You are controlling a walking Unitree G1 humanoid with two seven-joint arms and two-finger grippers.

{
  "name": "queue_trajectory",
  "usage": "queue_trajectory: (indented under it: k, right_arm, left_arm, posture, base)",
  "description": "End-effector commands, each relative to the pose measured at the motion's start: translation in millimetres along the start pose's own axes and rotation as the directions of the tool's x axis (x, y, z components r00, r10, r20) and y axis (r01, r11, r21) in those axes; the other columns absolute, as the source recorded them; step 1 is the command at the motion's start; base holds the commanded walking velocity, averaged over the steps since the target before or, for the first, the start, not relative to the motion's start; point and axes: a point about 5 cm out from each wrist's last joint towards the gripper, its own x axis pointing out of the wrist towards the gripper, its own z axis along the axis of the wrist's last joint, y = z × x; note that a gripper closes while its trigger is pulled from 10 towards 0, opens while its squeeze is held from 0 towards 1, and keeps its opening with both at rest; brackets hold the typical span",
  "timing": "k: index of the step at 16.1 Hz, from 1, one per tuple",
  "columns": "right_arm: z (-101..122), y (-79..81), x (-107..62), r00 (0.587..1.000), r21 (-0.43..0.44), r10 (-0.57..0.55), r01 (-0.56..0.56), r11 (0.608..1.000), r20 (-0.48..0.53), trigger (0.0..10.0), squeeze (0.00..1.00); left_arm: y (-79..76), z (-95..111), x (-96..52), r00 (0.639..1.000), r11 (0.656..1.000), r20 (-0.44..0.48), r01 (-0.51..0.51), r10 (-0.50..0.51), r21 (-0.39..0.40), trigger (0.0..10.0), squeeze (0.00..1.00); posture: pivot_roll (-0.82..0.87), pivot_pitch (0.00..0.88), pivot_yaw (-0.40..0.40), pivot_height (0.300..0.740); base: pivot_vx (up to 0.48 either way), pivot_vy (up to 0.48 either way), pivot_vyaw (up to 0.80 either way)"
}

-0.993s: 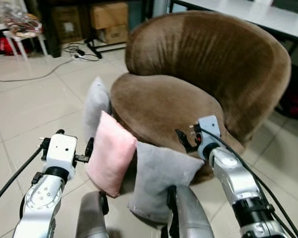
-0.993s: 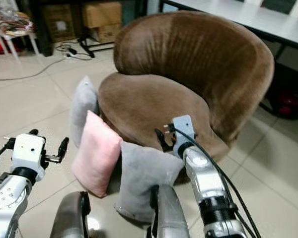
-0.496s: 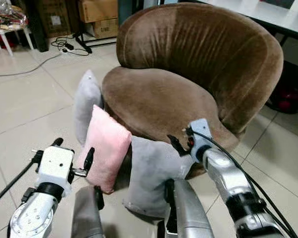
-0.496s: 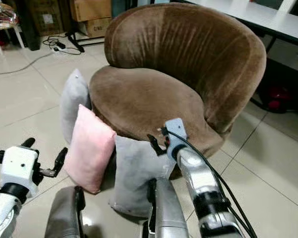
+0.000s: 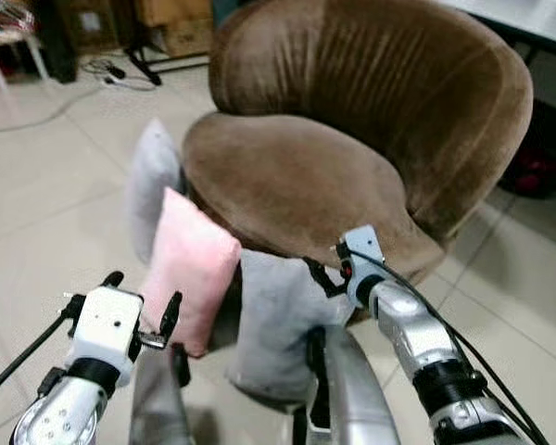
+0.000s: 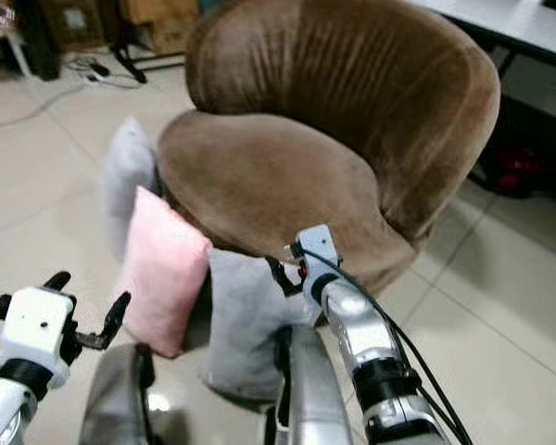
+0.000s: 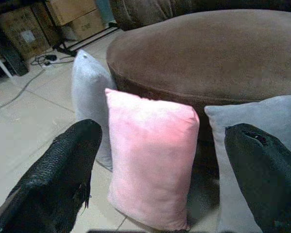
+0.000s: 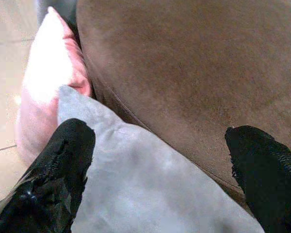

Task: Move the pillow to the sofa from floor

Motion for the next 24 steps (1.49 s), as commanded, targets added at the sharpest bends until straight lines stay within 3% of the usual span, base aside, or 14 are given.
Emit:
queue_trajectory:
  k: [1,4,7,11,13,14,15,19,22,24]
  right_arm:
    - [1.2,0.0,0.6,1.000,0.005,0.000,0.000,1.000,0.009,10.0,1.00]
    - [3.9,9.0,7.4,1.000,-0.009,0.021,-0.021,1.000,0.011,10.0,1.00]
    - [10.4,16.4,15.3,0.997,-0.008,0.072,-0.071,0.997,0.027,10.0,1.00]
    - [5.4,19.3,28.7,0.994,-0.147,0.039,-0.053,0.988,-0.098,10.0,1.00]
    - [13.7,20.5,35.8,0.996,-0.187,-0.015,-0.002,0.982,-0.092,10.0,1.00]
    - [16.7,21.0,37.4,0.996,-0.199,-0.022,0.004,0.980,-0.088,10.0,0.80]
    - [25.5,19.5,40.8,0.995,-0.238,-0.065,0.046,0.970,-0.073,10.0,0.00]
    - [41.6,7.7,44.0,0.983,-0.255,-0.180,0.166,0.953,-0.035,10.0,0.00]
    - [29.4,18.9,45.4,0.985,-0.398,-0.110,0.050,0.916,-0.129,10.0,0.00]
    - [10.2,31.4,44.1,0.972,-0.485,-0.070,-0.048,0.873,-0.223,10.0,0.00]
  left_arm:
    - [-3.1,1.8,-2.3,1.000,1.000,-0.004,0.007,-0.007,0.001,10.0,0.00]
    - [-1.9,1.7,-5.9,1.000,1.000,-0.014,-0.006,0.006,0.006,10.0,0.00]
    - [-1.1,1.6,-7.3,1.000,1.000,-0.022,0.000,0.000,0.017,10.0,0.00]
    - [0.2,2.3,-8.0,0.999,0.999,-0.030,0.018,-0.017,0.034,10.0,0.00]
    - [0.9,2.8,-9.4,0.999,0.999,-0.035,0.025,-0.023,0.041,10.0,0.00]
    - [1.1,2.9,-9.8,0.999,0.999,-0.036,0.026,-0.024,0.042,10.0,0.00]
    - [1.8,3.0,-11.5,0.999,0.999,-0.040,0.027,-0.025,0.047,10.0,0.00]
    - [2.1,4.2,-14.1,0.999,0.998,-0.043,0.027,-0.024,0.051,10.0,0.00]
    - [-0.3,3.2,-14.1,0.997,0.998,-0.052,0.057,-0.054,0.041,10.0,0.00]
    - [-7.0,-0.8,-16.3,0.987,0.990,-0.084,0.139,-0.137,0.014,10.0,0.00]
  posture:
    - [-0.02,0.051,-0.111,0.450]
    - [0.01,0.051,-0.125,0.415]
    - [0.01,0.054,-0.124,0.415]
    - [0.02,0.067,-0.110,0.415]
    - [0.02,0.080,-0.102,0.415]
    - [0.02,0.080,-0.102,0.415]
    - [0.03,0.083,-0.103,0.415]
    - [0.03,0.085,-0.107,0.415]
    - [0.03,0.085,-0.107,0.415]
    - [0.04,0.080,-0.101,0.415]
  base:
    - [0.000,0.000,0.00]
    - [0.000,0.000,0.00]
    - [0.000,0.000,0.00]
    - [0.000,0.000,0.00]
    - [0.000,0.000,0.00]
    - [0.000,0.000,0.00]
    - [0.000,0.000,0.00]
    - [0.000,0.000,0.00]
    - [0.000,0.000,0.00]
    - [0.000,0.000,0.00]
